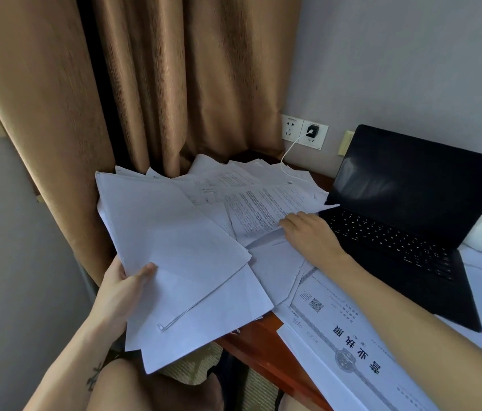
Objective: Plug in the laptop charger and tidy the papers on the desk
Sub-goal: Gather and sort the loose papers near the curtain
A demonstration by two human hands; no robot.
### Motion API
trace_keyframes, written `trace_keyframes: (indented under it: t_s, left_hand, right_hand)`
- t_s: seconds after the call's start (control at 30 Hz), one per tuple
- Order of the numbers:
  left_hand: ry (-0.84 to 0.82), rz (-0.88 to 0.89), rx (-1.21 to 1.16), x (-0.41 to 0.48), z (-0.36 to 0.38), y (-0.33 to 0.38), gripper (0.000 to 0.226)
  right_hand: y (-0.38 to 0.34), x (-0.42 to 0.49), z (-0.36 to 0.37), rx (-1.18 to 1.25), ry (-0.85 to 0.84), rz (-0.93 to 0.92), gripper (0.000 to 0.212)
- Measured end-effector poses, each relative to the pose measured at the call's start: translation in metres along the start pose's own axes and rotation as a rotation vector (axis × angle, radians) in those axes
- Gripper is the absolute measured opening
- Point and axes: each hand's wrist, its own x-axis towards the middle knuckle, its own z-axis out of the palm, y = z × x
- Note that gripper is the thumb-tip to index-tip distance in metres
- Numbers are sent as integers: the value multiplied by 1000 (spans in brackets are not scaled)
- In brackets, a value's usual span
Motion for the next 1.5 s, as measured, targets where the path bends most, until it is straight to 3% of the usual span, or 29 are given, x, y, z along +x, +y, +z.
trace_keyframes:
  t_s: [0.07, 0.17, 0.23, 0.33, 0.5, 0.57, 0.63, 0.73, 0.9, 1.03, 1.23, 1.3, 1.4, 1.5]
  left_hand:
    - [-3, 0, -2, -1, 1, 1, 35]
    - [-11, -3, -11, -1, 2, 1, 35]
    - [-12, -2, -16, 0, 2, -1, 35]
    - [-14, -8, -10, -1, 2, -2, 36]
    - [-12, -2, -15, -4, 5, 1, 35]
    - [-13, -2, -14, -5, 5, 2, 35]
    - [-11, -7, -9, -4, 4, 1, 36]
    - [-14, -9, -11, -2, 3, 0, 36]
    - [-18, -20, -10, 0, 3, -2, 36]
    - [-36, -27, -15, -1, 5, 0, 36]
    - [-48, -64, -59, 2, 12, 4, 37]
    - [-51, -75, -71, 3, 15, 4, 38]
    - [-71, -90, -79, 3, 17, 3, 39]
    - [-79, -78, -82, 3, 17, 0, 36]
  right_hand:
    - [-2, -1, 1, 134, 23, 149, 43]
    - [-10, 1, -6, 506, 76, 400, 15]
    - [-17, 3, -1, 787, 114, 625, 17]
    - [-28, 15, 4, 1010, 314, 892, 39]
    - [-33, 44, 9, 1290, 576, 1188, 110]
    - [-38, 50, 6, 1385, 604, 1341, 118]
    - [-46, 54, 4, 1464, 552, 1472, 98]
    - [-58, 54, 5, 1508, 290, 1360, 50]
    - [-53, 51, -1, 1401, 88, 1300, 41]
    - [-31, 46, -21, 1324, 238, 1297, 37]
    - [12, 34, -49, 1393, 646, 1330, 46]
    - [22, 28, -56, 1434, 657, 1337, 47]
    - [17, 22, -62, 1464, 392, 1298, 35]
    - [-5, 22, -61, 1447, 111, 1109, 33]
